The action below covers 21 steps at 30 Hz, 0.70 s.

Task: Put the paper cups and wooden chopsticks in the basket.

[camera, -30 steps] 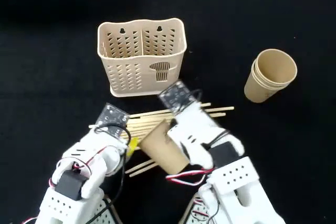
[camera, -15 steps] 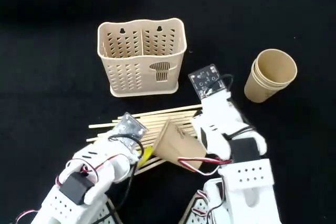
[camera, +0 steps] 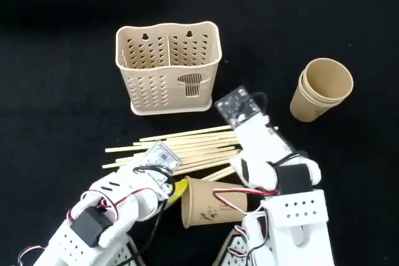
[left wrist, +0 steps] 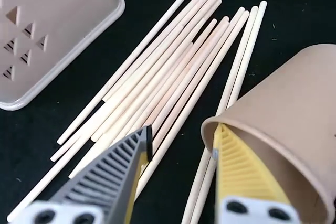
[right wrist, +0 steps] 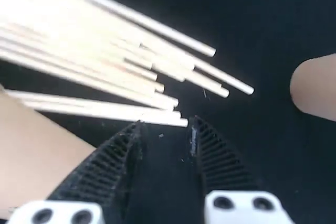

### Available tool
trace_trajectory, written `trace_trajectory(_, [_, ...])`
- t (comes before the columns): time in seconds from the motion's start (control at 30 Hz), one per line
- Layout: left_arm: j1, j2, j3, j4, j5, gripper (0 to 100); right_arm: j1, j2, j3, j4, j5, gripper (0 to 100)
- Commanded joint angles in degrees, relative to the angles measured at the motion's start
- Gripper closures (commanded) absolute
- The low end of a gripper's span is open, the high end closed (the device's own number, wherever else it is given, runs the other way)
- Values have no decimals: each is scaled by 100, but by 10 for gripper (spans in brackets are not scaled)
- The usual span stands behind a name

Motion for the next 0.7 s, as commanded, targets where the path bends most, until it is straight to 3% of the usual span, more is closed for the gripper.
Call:
trace_trajectory(0.0, [48,-44,48,-70,26,791,264,-66,57,-35,176,855])
trace_trajectory(0.17, [57,-44,312,-501,70,791,290,-66,66,-141,176,855])
trace_trajectory(0.43, [84,-44,365,-1503,870,792,308,-66,92,-123,176,857])
trace_trajectory(0.67, [251,-44,365,-1547,835,851,308,-66,84,-132,176,857])
